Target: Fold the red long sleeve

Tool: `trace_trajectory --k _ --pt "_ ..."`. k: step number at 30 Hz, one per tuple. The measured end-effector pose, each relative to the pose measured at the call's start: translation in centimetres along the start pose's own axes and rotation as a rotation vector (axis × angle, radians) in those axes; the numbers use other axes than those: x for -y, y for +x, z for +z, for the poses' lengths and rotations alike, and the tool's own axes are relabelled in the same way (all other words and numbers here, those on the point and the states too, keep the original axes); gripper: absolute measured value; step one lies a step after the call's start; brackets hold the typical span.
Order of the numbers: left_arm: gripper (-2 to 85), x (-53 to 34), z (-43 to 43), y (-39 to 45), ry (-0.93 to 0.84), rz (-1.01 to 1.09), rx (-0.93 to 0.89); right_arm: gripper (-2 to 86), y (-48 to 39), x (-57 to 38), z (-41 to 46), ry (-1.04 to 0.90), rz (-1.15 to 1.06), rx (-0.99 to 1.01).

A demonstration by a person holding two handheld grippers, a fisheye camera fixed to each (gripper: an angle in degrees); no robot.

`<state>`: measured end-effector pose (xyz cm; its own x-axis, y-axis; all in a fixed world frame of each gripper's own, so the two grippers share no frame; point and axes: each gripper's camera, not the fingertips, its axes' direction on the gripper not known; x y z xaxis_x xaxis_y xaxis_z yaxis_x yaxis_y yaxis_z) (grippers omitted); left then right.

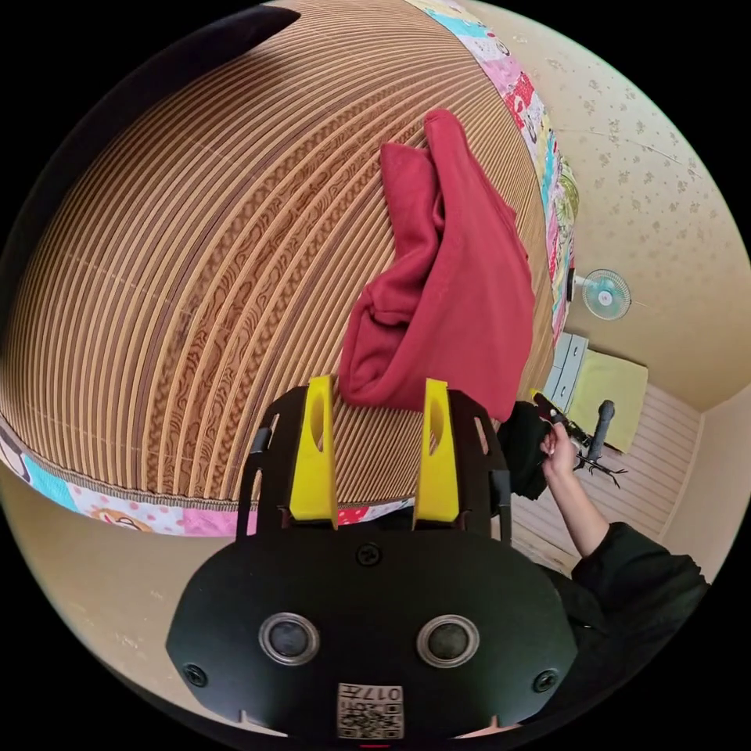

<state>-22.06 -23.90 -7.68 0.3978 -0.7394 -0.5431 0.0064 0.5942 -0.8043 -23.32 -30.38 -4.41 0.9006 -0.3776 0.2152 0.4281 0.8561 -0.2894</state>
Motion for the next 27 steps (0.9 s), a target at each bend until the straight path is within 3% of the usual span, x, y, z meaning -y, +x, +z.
trace_trajectory --k 3,6,10,15,19,22,24,27 --pt "12.5 -0.8 0.5 -1.3 0.017 -0.076 -0.079 3.2 -5.6 2.7 -2.4 0.041 -0.178 0.205" --pt "9.2 -2.7 0.4 -1.1 0.062 -0.090 -0.083 11.8 -12.6 5.7 -3.8 -0.011 -0.320 0.333" --pt "6.8 -6.0 -0.7 1.1 0.148 -0.050 -0.156 19.3 -22.5 9.8 -3.7 -0.194 -0.427 0.481" --pt "6.5 -8.8 -1.6 4.2 0.220 -0.077 -0.170 22.8 -31.9 12.5 -2.1 -0.398 -0.531 0.382" --pt "6.3 -9.8 -2.1 6.6 0.264 -0.043 -0.160 22.0 -37.5 11.9 0.2 -0.527 -0.742 0.018" --pt "6.2 -10.0 -1.9 6.8 0.252 -0.029 -0.117 15.4 -38.1 10.3 1.7 -0.522 -0.895 -0.235" --pt "6.6 -10.0 -2.1 6.3 0.236 -0.003 -0.102 12.2 -36.6 10.4 0.8 -0.520 -0.921 -0.193" --pt "7.8 -10.7 -3.4 5.0 0.258 0.099 -0.139 9.9 -30.7 12.2 -3.0 -0.456 -0.880 0.099"
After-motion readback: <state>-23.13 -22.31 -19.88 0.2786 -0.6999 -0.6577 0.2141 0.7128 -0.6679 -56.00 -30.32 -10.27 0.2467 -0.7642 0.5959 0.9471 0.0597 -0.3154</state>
